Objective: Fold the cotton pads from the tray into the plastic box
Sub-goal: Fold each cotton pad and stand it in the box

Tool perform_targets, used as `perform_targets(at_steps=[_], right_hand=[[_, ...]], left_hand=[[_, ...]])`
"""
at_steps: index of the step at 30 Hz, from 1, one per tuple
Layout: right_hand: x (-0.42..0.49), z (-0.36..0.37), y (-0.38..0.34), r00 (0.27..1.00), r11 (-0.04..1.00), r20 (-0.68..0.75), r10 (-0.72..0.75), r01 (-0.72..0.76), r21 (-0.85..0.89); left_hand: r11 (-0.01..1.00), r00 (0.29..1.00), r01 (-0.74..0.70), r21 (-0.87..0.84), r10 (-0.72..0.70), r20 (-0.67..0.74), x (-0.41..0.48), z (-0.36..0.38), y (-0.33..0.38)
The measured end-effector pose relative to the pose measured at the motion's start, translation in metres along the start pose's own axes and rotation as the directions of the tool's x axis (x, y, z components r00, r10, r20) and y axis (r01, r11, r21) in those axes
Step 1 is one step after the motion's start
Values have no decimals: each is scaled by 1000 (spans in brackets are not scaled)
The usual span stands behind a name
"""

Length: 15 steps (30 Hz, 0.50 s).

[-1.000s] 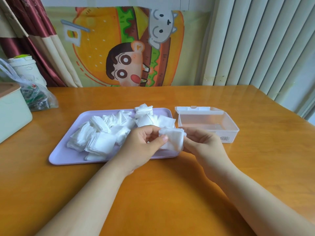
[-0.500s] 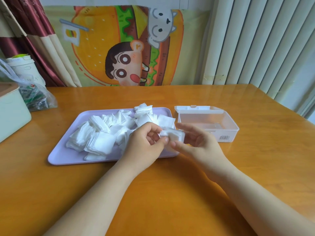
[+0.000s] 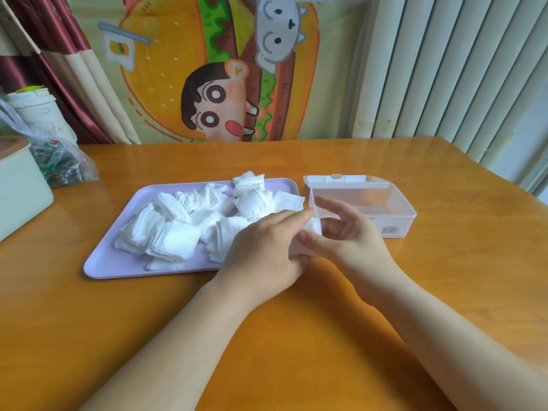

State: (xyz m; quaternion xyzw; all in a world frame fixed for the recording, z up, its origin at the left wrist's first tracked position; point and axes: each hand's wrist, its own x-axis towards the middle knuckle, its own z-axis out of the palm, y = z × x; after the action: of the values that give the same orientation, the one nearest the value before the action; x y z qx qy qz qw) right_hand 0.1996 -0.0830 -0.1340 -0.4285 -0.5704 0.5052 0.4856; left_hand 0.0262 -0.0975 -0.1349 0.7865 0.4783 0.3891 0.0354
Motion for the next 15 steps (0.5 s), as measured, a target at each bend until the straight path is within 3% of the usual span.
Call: perform_targets(at_steps=[5, 7, 10, 15], right_hand=[[-1, -6, -3, 993, 997, 98, 62, -66, 38], [1, -6, 0, 999, 999, -18, 45, -45, 8], [6, -10, 2, 983, 998, -184, -9, -2, -63], [7, -9, 11, 968, 989, -249, -35, -2, -145]], left_hand=[[998, 998, -53, -37, 52, -18, 1, 4, -6], [998, 999, 31, -56, -30, 12, 0, 0, -9], [977, 978, 196, 86, -200, 52, 2, -4, -21], [925, 928, 317, 212, -348, 132, 11, 1, -22]])
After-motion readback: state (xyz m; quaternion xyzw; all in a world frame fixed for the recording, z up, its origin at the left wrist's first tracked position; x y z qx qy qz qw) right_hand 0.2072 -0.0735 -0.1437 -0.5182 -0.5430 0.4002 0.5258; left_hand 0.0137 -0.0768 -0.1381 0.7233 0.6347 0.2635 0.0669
